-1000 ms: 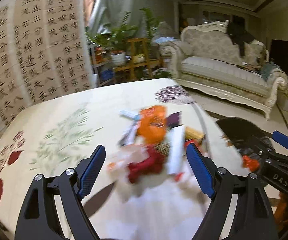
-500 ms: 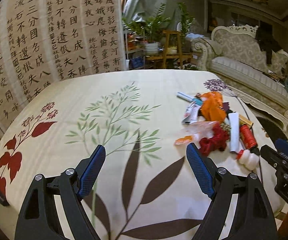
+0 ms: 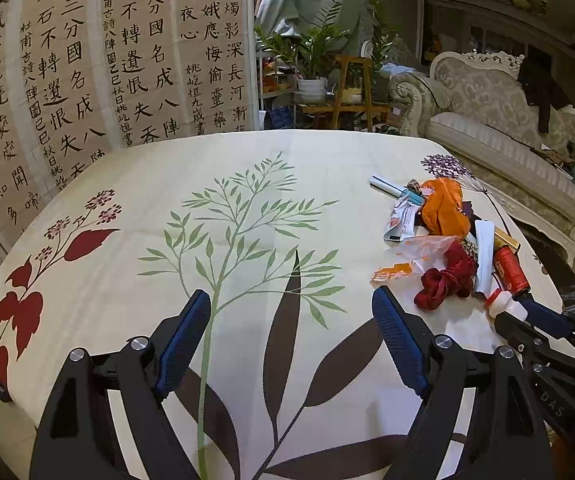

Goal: Collect trash
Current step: 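Grasp the small white bottle with the right tool, then grasp the clear plastic wrapper with the left tool while the right tool holds the white bottle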

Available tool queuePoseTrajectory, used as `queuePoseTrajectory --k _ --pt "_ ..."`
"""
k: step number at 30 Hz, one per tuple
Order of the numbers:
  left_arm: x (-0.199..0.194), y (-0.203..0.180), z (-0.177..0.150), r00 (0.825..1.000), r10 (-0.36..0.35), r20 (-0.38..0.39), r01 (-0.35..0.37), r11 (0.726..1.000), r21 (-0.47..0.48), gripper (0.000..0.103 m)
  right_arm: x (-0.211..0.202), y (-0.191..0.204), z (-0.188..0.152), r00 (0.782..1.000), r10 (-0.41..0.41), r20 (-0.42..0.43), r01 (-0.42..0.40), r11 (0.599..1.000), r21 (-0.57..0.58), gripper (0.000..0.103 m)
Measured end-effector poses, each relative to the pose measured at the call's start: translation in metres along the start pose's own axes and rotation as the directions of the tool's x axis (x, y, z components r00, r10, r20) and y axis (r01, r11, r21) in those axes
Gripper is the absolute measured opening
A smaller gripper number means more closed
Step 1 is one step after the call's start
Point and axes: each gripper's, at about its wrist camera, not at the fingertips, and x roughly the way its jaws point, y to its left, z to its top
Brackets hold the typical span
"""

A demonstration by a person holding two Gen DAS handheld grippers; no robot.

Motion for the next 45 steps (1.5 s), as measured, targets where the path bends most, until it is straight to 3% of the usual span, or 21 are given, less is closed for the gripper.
queuePoseTrajectory --k 7,10,17,25,30,45 --pt "0.002 -0.002 0.001 1.000 -0.012 -0.003 0.012 1.000 0.005 0.080 0.003 0.003 0.005 1.000 -0.004 -0.002 0.004 1.000 -0.009 0.036" --pt "0.003 -0.005 0.002 1.000 -0.017 -0.002 0.017 1.000 0.014 0.080 0.008 0.006 0.006 1.000 0.001 -0.017 -0.001 1.000 -0.021 0.026" --pt "0.006 -0.013 0.005 0.999 -0.036 -0.003 0.036 0.999 0.034 0.080 -0.003 0.006 0.009 1.000 -0.004 0.016 0.005 1.000 -0.016 0.026" --pt "0.013 -0.035 0.012 0.995 -0.097 -0.012 0.097 0.992 0.075 0.080 -0.019 -0.013 0.020 0.996 -0.051 0.076 0.049 0.999 0.019 0.026" --pt "0.029 -0.047 0.015 0.995 -0.090 -0.042 0.095 0.988 0.123 0.080 -0.019 -0.034 0.021 0.995 -0.071 0.075 0.066 0.996 0.068 0.026" --pt "0.063 -0.061 0.035 0.985 -0.120 -0.122 0.138 0.980 0.147 0.078 -0.010 -0.065 0.022 0.995 -0.077 0.064 0.068 0.989 0.134 0.026"
